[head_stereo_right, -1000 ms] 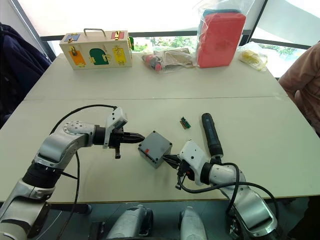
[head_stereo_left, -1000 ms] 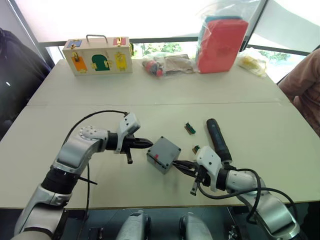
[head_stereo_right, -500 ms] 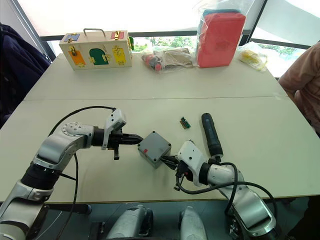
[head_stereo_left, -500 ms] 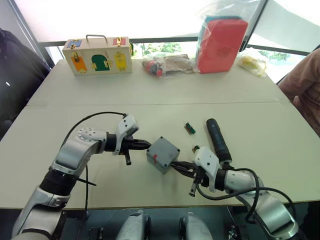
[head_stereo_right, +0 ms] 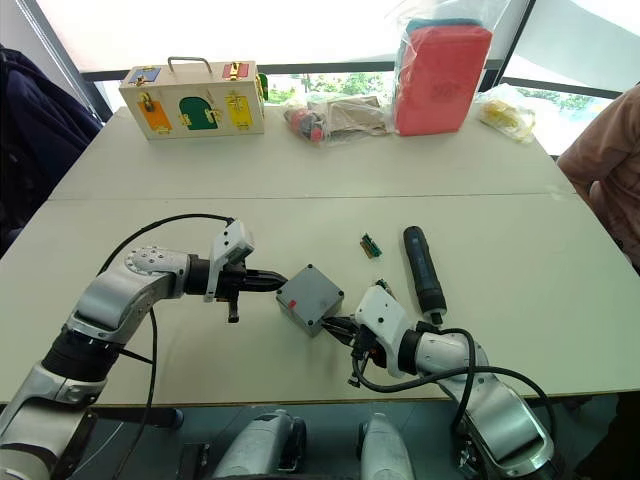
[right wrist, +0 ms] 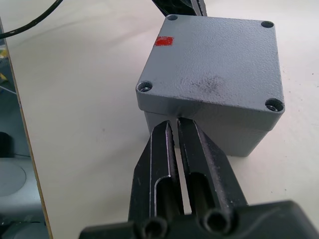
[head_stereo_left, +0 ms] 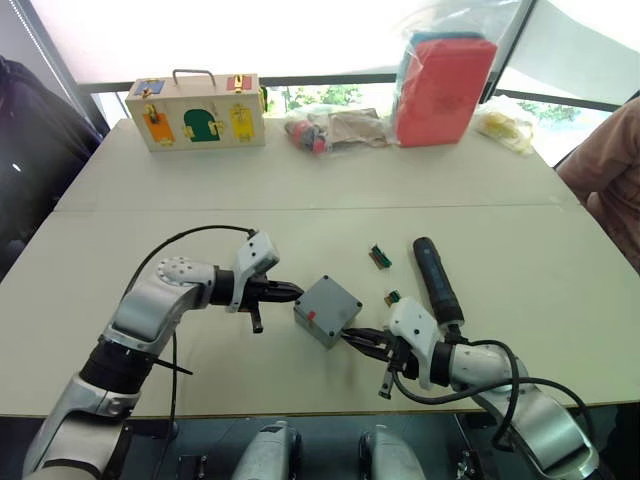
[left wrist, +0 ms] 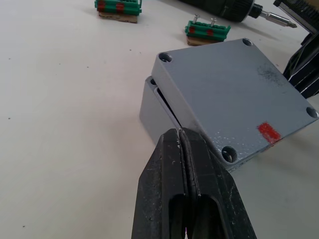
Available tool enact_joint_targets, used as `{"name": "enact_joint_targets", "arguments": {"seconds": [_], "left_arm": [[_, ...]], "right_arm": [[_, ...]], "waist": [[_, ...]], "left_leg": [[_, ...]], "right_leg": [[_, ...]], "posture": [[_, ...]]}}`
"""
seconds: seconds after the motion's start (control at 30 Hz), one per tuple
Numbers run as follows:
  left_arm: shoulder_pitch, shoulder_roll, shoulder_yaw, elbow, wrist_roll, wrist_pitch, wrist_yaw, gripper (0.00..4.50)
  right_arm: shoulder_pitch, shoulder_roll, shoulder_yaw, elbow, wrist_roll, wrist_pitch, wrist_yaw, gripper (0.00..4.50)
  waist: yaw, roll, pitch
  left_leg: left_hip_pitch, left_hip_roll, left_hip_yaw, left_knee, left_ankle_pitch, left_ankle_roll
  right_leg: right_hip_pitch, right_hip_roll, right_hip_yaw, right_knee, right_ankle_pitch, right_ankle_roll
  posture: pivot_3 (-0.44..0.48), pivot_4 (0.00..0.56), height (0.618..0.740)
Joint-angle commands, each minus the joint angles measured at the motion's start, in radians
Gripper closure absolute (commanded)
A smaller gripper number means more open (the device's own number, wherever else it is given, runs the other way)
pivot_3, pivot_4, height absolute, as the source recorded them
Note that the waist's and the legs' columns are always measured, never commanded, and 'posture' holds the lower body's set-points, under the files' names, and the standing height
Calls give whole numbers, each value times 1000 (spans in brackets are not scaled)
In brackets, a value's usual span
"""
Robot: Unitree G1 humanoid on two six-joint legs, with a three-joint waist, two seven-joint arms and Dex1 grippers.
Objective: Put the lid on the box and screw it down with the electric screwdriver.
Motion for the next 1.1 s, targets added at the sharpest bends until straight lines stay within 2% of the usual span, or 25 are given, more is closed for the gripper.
{"name": "enact_joint_targets", "arguments": {"seconds": [0.03, 0.23, 0.7, 1.1], "left_arm": [[-40, -5, 32, 25, 3, -27, 7, 4500], [-61, -19, 37, 80, 15, -63, 15, 4500], [-13, -26, 36, -32, -39, 13, 3, 4500], [-29, -32, 52, 6, -21, 1, 19, 4500]], "right_arm": [[-6, -8, -26, -46, 13, -4, -4, 4368], [-4, -17, -46, -41, 16, -15, -2, 4368], [-38, -1, -32, -52, 35, 7, -10, 4368], [-14, -14, -35, -60, 38, 18, -4, 4368]], "waist": [[0, 0, 0], [0, 0, 0], [0, 0, 0], [0, 0, 0]], "left_leg": [[0, 0, 0, 0, 0, 0], [0, 0, 0, 0, 0, 0], [0, 0, 0, 0, 0, 0], [0, 0, 0, 0, 0, 0]], "right_leg": [[0, 0, 0, 0, 0, 0], [0, 0, 0, 0, 0, 0], [0, 0, 0, 0, 0, 0], [0, 0, 0, 0, 0, 0]], "posture": [[0, 150, 740], [0, 150, 740], [0, 150, 740], [0, 150, 740]]}}
